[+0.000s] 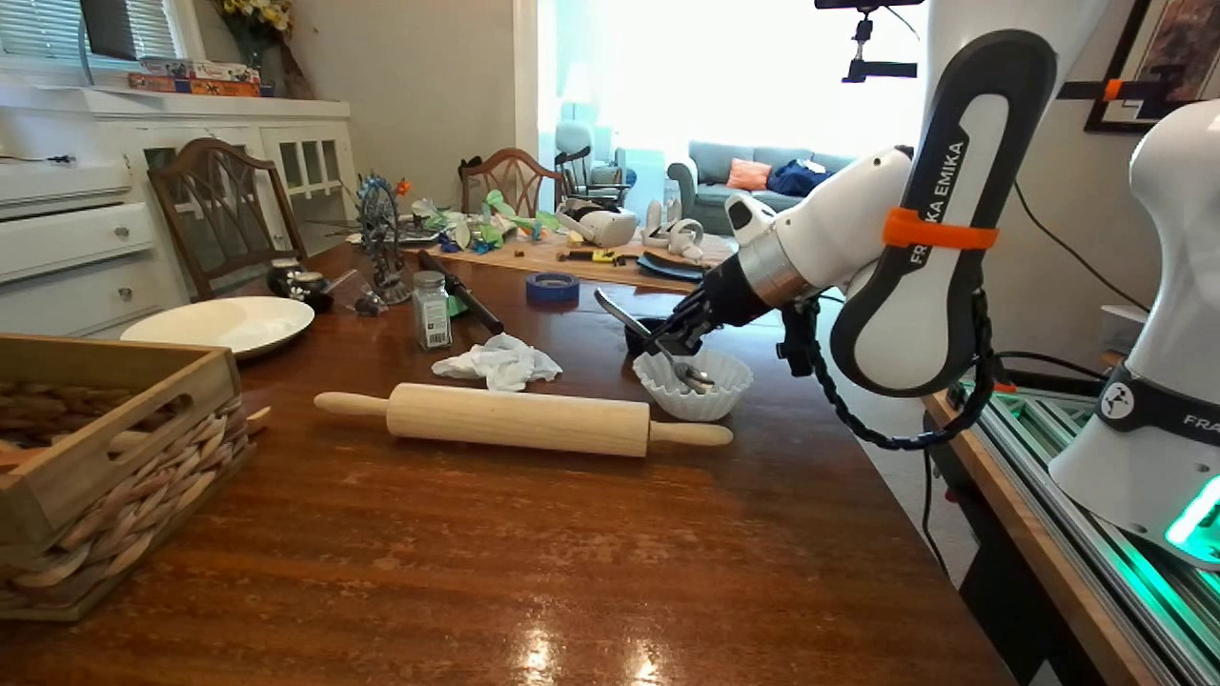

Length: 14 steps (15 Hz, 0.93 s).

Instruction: Use the silver spoon to stir the contents of the white cupcake holder

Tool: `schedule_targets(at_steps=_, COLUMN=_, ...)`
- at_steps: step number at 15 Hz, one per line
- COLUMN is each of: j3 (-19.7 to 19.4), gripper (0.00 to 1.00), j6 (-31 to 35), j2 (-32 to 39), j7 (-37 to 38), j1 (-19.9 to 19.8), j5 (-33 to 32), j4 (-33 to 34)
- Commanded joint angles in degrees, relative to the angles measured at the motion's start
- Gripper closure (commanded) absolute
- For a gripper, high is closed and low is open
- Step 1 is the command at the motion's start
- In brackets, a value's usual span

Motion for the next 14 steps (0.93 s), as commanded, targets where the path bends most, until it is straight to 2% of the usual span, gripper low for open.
schedule_targets(at_steps=1, j3=2.95, gripper=0.97, j6=2.60, j2=1.01, j7=-4.06, j1=-2.98, j5=3.87, j4=1.29)
schedule_targets(at_steps=9, j3=6.42, gripper=0.97, j6=8.40, j2=3.87, j7=-6.63, j1=-4.68, j5=5.16, j4=6.56)
schedule_targets(at_steps=14, j3=11.18, gripper=0.97, j6=7.65, j2=4.02, j7=-2.50, j1=-7.21, j5=-0.55, j4=7.23)
